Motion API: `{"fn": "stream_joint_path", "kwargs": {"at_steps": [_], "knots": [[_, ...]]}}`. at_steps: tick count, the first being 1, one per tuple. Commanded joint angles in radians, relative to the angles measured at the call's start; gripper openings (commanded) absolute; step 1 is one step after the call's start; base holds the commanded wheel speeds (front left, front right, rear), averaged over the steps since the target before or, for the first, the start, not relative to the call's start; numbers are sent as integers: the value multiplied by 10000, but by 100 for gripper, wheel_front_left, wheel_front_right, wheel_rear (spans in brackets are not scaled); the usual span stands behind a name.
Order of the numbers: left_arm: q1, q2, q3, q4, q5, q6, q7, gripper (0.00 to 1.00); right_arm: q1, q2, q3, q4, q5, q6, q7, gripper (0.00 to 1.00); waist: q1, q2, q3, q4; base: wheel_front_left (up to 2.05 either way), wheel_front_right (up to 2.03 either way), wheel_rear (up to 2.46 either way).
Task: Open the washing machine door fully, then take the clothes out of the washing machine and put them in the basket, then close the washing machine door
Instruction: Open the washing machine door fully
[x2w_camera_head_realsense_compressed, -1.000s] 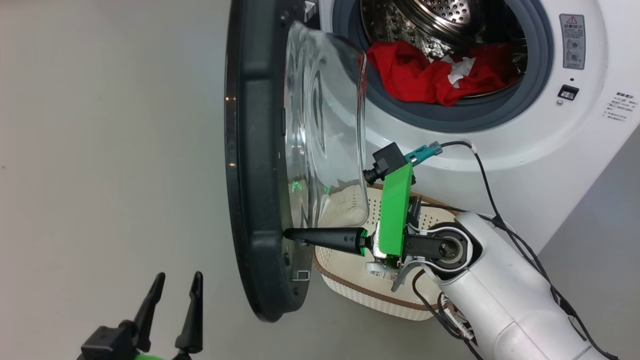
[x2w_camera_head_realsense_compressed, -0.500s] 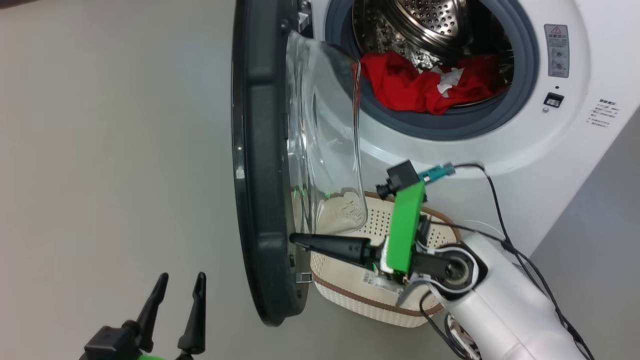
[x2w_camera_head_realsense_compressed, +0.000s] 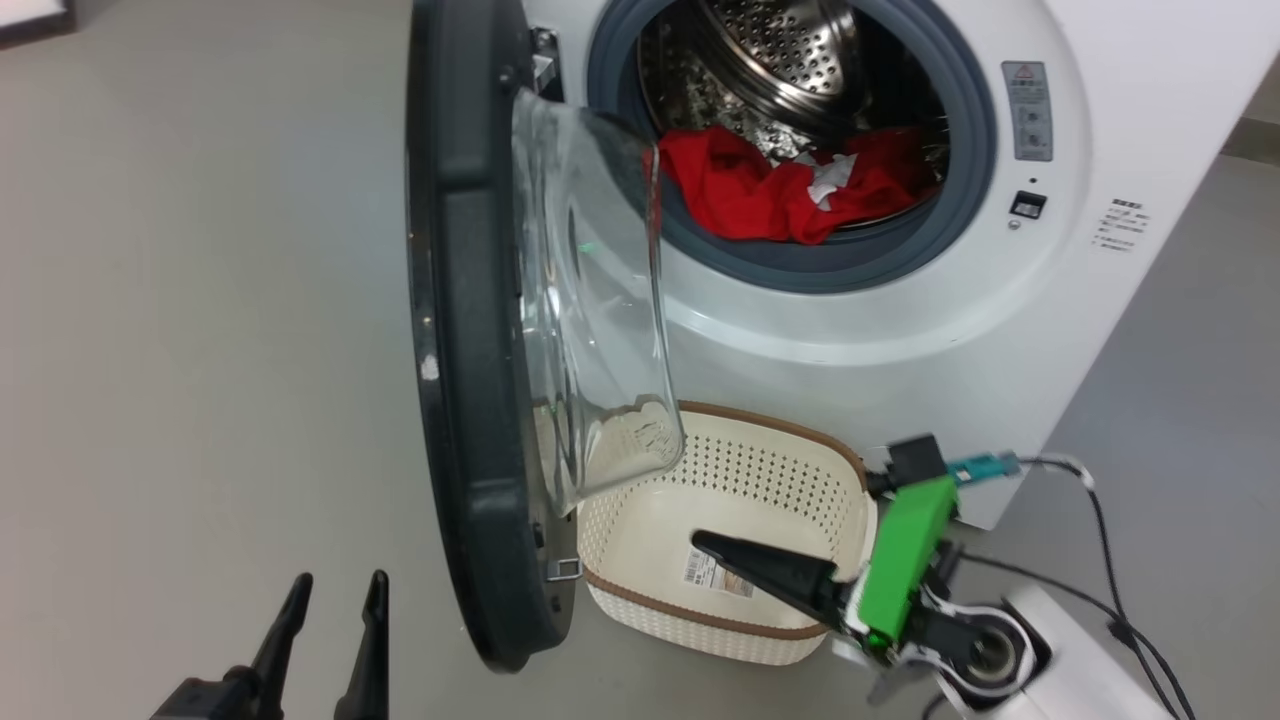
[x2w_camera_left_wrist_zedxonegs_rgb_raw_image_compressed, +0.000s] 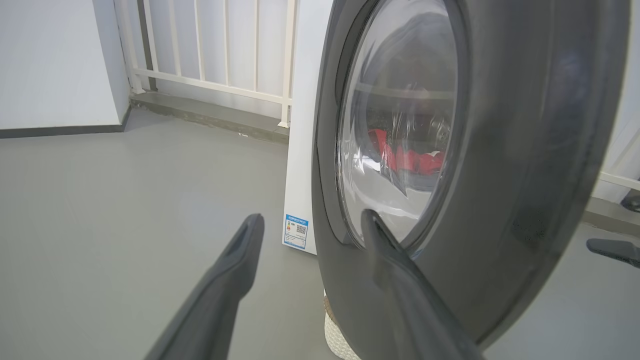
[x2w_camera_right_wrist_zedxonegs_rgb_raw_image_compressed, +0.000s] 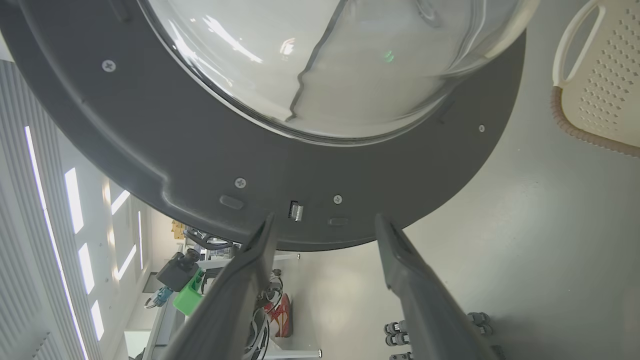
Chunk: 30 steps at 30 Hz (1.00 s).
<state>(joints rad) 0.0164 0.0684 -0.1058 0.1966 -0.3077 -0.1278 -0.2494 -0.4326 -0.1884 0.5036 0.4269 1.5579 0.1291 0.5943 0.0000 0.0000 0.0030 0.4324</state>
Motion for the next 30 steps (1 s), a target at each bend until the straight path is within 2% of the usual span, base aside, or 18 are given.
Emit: {"fn": "stream_joint_path", "kwargs": {"at_steps": [1,10,20,30], "knots": [[-170,207,397,-268,79,-29,-124,100,284,-56,-24,-342,-89,16,-280,100,0,0,-104,-173,0,0,0],[37,253,630,-319,88,-29,-124,100,1585,-822,-69,-436,-621,16,-1435,100,0,0,-157,-634,0,0,0],[149,296,736,-318,80,-29,-124,100,2114,-1553,-148,-695,-1360,16,-3053,100,0,0,-226,-932,0,0,0],[167,286,803,-215,39,-29,-124,100,1872,-2268,957,-484,-3107,16,-5200,100,0,0,-234,-1074,0,0,0]]}}
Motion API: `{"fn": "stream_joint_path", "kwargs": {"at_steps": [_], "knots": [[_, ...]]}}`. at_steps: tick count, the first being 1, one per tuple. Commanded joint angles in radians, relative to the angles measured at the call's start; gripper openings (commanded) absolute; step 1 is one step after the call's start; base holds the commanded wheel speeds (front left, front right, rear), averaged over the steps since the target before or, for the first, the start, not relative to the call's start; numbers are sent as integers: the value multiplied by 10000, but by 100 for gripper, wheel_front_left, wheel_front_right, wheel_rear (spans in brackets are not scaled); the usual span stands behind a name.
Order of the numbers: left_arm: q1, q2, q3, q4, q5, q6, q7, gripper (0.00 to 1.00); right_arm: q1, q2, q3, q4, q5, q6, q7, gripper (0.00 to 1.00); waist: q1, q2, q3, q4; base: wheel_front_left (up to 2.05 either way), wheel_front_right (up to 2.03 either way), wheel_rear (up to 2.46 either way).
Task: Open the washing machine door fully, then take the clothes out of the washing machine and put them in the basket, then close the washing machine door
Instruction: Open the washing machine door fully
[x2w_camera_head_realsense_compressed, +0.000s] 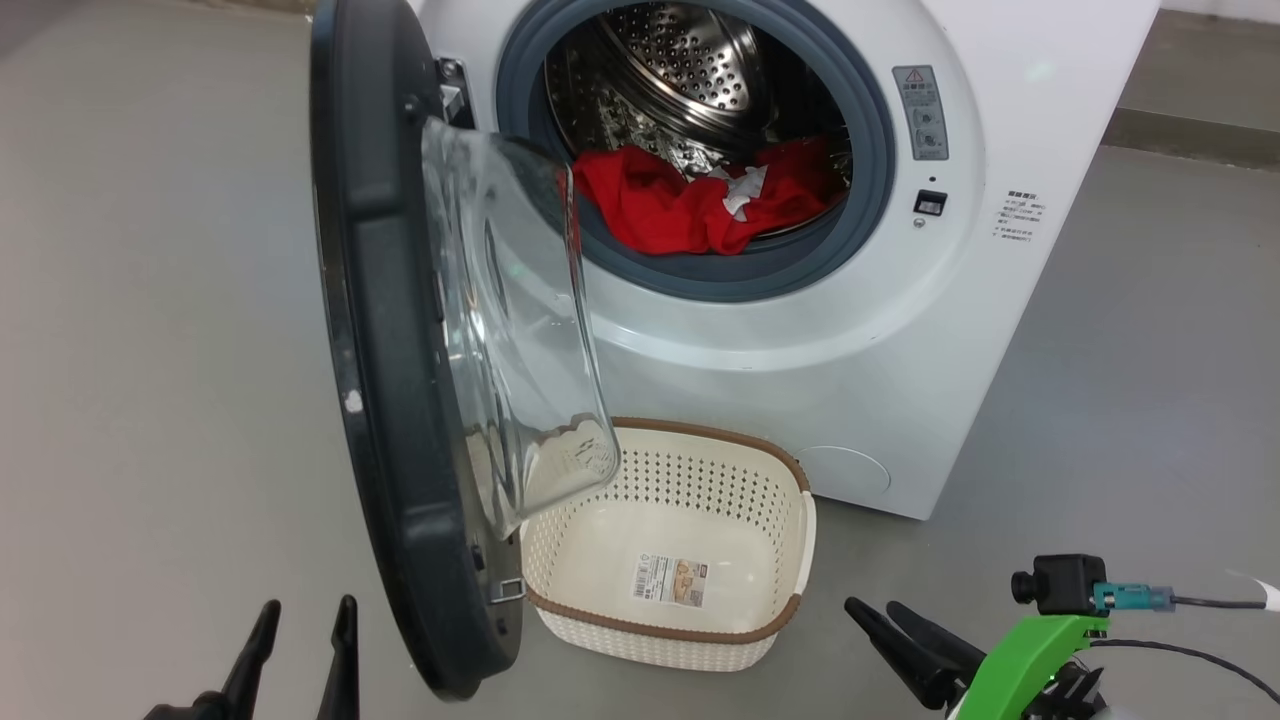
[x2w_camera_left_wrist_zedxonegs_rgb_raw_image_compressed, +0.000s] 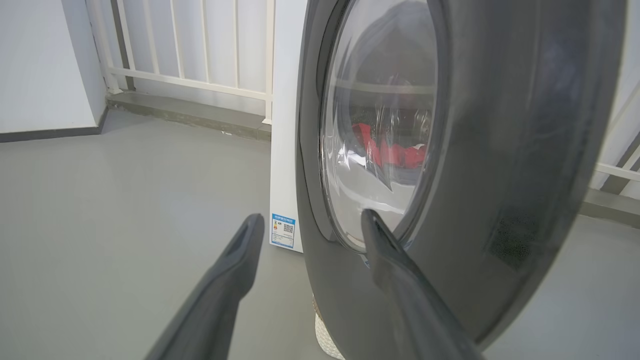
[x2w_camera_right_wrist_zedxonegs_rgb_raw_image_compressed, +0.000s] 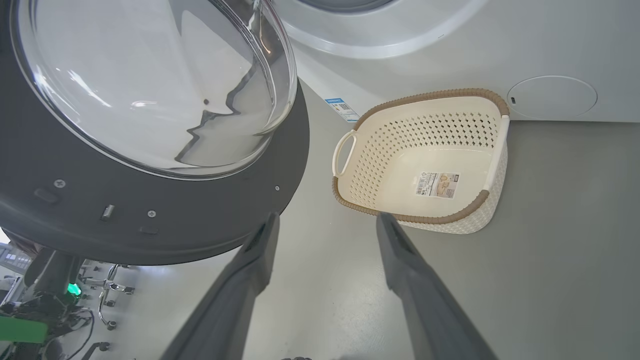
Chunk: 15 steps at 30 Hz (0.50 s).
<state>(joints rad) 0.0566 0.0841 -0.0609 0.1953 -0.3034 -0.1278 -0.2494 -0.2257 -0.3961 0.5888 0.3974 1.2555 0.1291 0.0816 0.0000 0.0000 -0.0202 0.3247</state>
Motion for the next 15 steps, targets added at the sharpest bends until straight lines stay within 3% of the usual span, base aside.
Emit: {"fn": "stream_joint_path", "kwargs": {"at_steps": [1,15], "knots": [[-234,126,346,-187,-2,-29,-124,100,-230,-231,243,-142,-198,16,-272,100,0,0,-11,6,0,0,0],[-181,122,282,-105,7,-29,-124,100,-837,-683,1822,883,-1960,16,-3261,100,0,0,-100,122,0,0,0]]}}
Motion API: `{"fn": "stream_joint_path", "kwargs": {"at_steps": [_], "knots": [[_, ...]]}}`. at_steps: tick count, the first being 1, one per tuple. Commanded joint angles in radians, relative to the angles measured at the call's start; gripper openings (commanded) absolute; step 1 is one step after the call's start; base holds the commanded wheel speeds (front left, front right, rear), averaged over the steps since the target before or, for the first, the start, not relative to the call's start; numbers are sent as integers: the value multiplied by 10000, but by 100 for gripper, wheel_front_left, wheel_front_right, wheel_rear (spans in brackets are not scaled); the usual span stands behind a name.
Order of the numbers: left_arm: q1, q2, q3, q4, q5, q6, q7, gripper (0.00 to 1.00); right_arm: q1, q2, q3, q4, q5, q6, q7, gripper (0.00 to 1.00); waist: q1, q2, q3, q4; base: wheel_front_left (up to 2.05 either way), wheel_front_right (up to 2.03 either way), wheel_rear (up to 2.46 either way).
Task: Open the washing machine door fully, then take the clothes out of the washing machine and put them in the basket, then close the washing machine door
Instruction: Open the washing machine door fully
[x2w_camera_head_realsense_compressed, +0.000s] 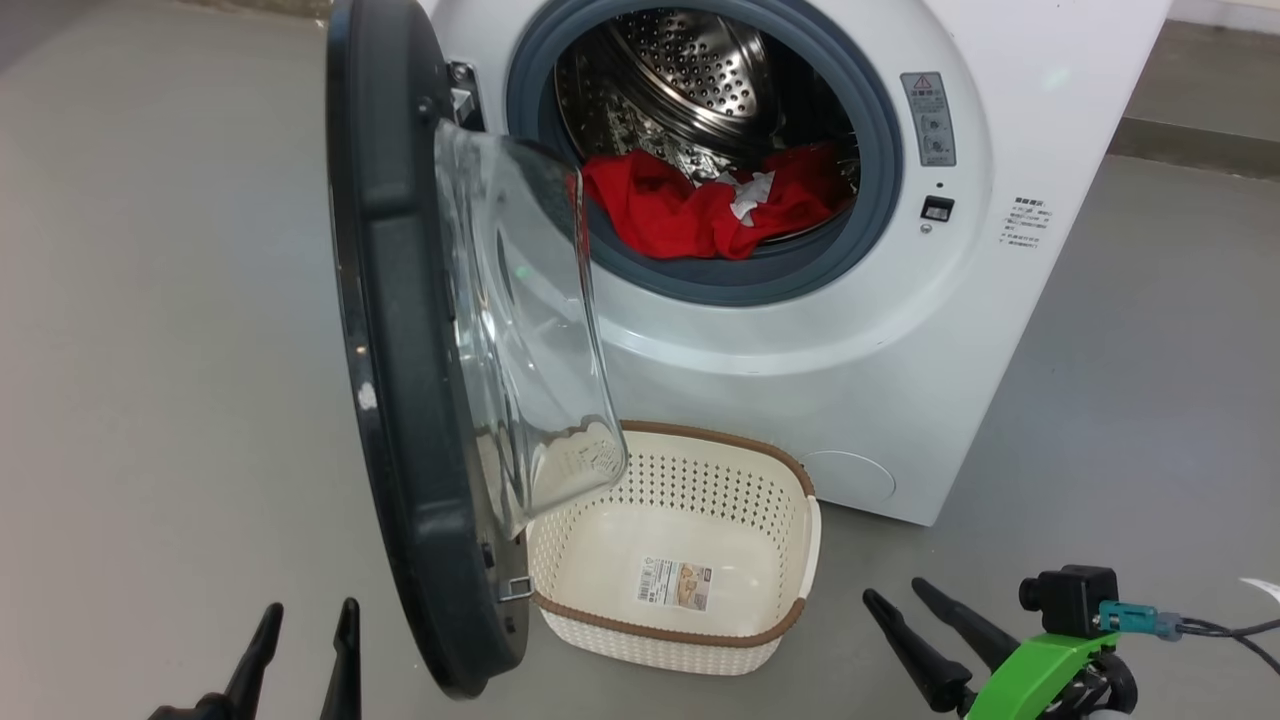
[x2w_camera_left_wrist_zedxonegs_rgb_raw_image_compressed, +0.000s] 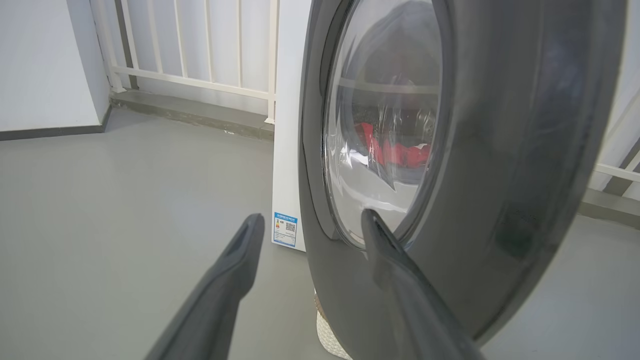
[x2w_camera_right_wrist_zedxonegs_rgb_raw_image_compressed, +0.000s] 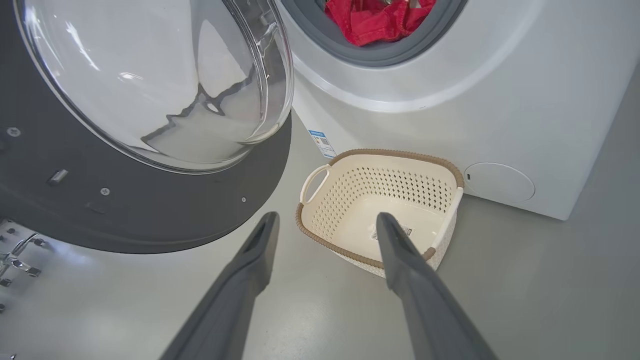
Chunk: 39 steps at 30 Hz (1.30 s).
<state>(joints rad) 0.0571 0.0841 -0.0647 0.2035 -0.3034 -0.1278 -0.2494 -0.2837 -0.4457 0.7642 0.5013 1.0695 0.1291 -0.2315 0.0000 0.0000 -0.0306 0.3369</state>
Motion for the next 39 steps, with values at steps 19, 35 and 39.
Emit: {"fn": "stream_joint_path", "kwargs": {"at_steps": [19,35,39], "knots": [[-279,99,351,-255,-28,-29,-124,100,1033,1146,-4005,-1855,-5163,16,-301,100,0,0,120,-6,0,0,0],[-287,81,367,-204,-19,-29,-124,100,2255,2022,-5547,-1839,-6822,16,-302,100,0,0,103,42,0,0,0],[-314,87,369,-204,-20,-29,-124,100,2277,2062,-5656,-1827,-6915,16,-302,100,0,0,112,37,0,0,0]]}}
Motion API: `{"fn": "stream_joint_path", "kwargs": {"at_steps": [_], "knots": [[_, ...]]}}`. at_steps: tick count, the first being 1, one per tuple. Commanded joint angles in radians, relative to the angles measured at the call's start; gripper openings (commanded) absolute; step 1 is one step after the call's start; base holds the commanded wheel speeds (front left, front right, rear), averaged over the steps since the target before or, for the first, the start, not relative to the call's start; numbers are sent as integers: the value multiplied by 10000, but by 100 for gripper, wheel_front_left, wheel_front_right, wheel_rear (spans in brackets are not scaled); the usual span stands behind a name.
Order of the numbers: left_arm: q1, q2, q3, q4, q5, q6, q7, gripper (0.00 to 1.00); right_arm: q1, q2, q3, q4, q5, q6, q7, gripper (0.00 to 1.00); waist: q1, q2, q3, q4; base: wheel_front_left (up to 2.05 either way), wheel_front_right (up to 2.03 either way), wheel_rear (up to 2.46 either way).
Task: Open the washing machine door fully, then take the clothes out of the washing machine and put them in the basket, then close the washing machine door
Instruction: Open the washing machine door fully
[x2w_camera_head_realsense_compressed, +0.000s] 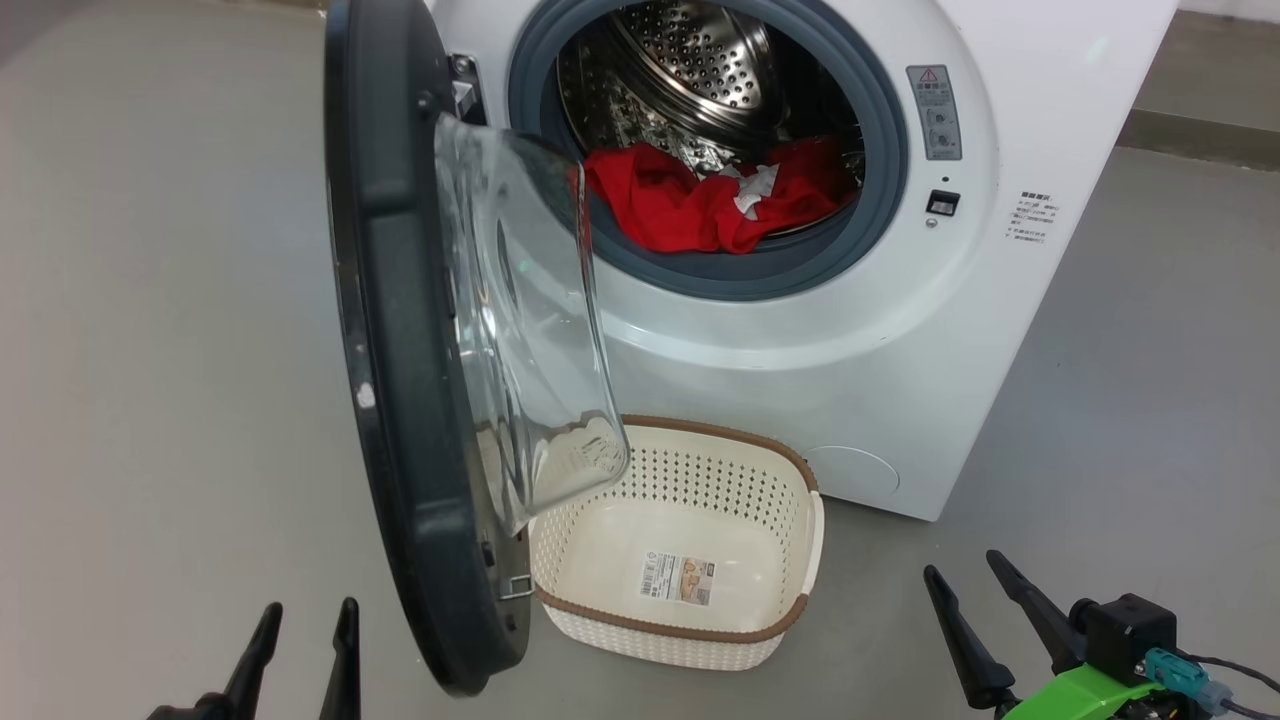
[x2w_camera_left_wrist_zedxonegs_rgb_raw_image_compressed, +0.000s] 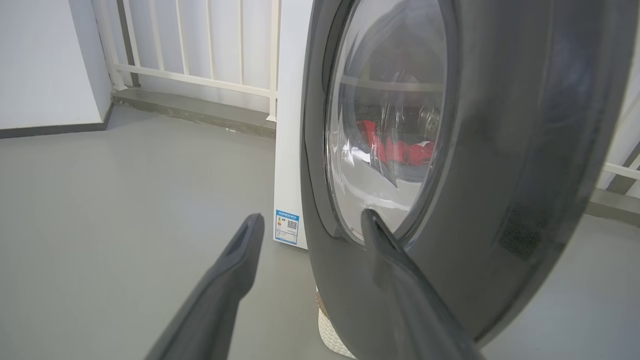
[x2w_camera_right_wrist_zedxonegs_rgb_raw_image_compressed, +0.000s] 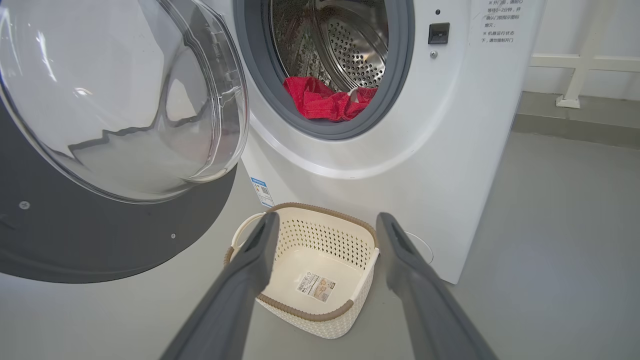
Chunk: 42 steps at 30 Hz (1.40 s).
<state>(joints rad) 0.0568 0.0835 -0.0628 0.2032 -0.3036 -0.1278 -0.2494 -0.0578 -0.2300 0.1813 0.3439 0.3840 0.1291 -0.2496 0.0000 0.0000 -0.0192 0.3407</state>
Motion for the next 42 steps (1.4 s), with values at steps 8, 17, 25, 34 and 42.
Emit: {"fn": "stream_joint_path", "kwargs": {"at_steps": [8,17,25,34,42], "knots": [[-389,66,468,-251,-32,-29,-124,100,52,-29,64,-285,-174,16,-122,100,0,0,-23,21,0,0,0],[-895,-179,1605,-1808,-437,-29,-124,0,71,-21,57,-298,-235,16,-122,100,0,0,-45,45,0,0,0],[-1180,-300,1342,-4768,-512,-29,-124,0,49,-62,41,-350,-222,16,-122,100,0,0,-40,8,0,0,0],[-556,-289,-1793,-6092,-646,-29,-93,0,-10,-112,47,-397,-197,16,-122,100,0,0,-29,-87,0,0,0],[-300,-94,-3377,-3966,-1471,-29,-35,0,-95,-107,163,-374,-187,16,-122,100,0,0,-3,-218,0,0,0]]}}
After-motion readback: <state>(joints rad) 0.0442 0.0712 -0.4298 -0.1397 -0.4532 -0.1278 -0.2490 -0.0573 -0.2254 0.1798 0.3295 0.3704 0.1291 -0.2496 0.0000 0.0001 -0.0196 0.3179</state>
